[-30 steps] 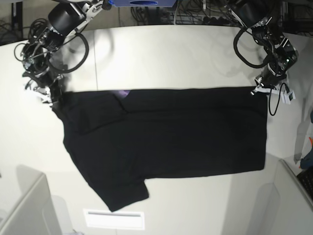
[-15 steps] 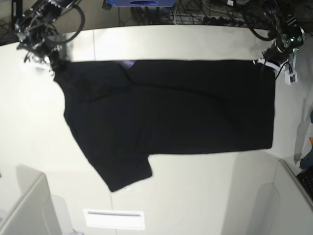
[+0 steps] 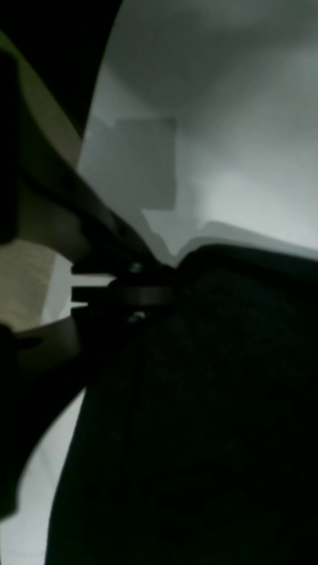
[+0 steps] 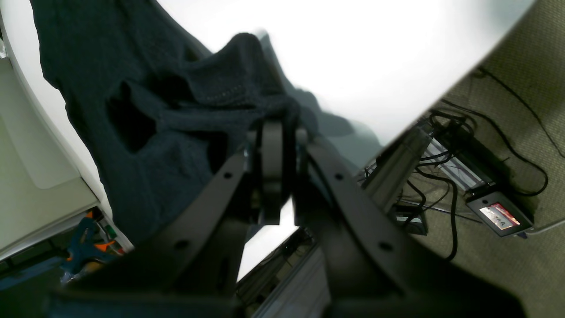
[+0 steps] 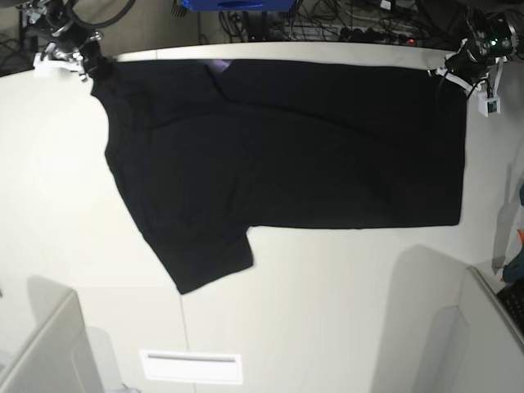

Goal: Fold the T-shirt properly
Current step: 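Regrasp the folded edge with both grippers and drag the shirt back, then grasp the hem corners with both grippers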

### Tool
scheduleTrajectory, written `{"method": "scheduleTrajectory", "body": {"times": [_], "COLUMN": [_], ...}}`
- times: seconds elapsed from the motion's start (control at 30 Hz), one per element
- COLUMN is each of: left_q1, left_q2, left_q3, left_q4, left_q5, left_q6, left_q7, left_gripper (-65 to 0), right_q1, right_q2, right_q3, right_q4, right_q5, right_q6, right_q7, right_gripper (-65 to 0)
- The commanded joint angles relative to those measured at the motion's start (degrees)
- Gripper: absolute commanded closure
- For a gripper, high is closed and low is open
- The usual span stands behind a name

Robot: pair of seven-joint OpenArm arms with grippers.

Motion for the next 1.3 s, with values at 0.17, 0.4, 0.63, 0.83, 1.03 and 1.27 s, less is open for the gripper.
{"method": "scheduleTrajectory", "body": {"times": [0.17,0.4,0.63,0.83,1.03,1.27], "left_q1": [2.75,4.78,4.86,4.69,4.86,1.35], "left_q2": [-0.69,-0.43,-0.43,0.45,2.73,3.97], "left_q3": [-0.40,-5.33,-8.76,-8.84,-16.40,-30.82], "left_q4": [1.04,2.63,5.79,6.06,6.67,7.37], "left_q5": [0.15,0.15,0.15,0.15,0.15,0.15], "left_q6": [0.09,0.17,0.17,0.17,0.17,0.17], "left_q7": [-0.22,-0.22,-0.22,-0.22,-0.22,-0.22], "left_gripper": [0.0,0.0,-33.9,-51.0,-51.0,-50.8], "right_q1": [-0.91,-1.26,-1.35,-1.26,-0.82,4.63], "right_q2": [0.36,0.45,0.45,0.45,0.36,4.93], "right_q3": [0.17,0.17,0.26,0.26,1.93,-4.48], "right_q4": [0.03,4.34,6.28,8.91,16.91,17.79], "right_q5": [-3.87,-4.04,-4.04,-4.04,-4.13,-4.22], "right_q6": [-1.06,-1.06,-1.24,-1.15,-1.15,-1.06], "right_q7": [-0.52,-0.52,-0.52,-0.43,-0.34,3.53], "right_gripper": [0.0,0.0,-29.0,-27.0,-27.0,-27.2]}}
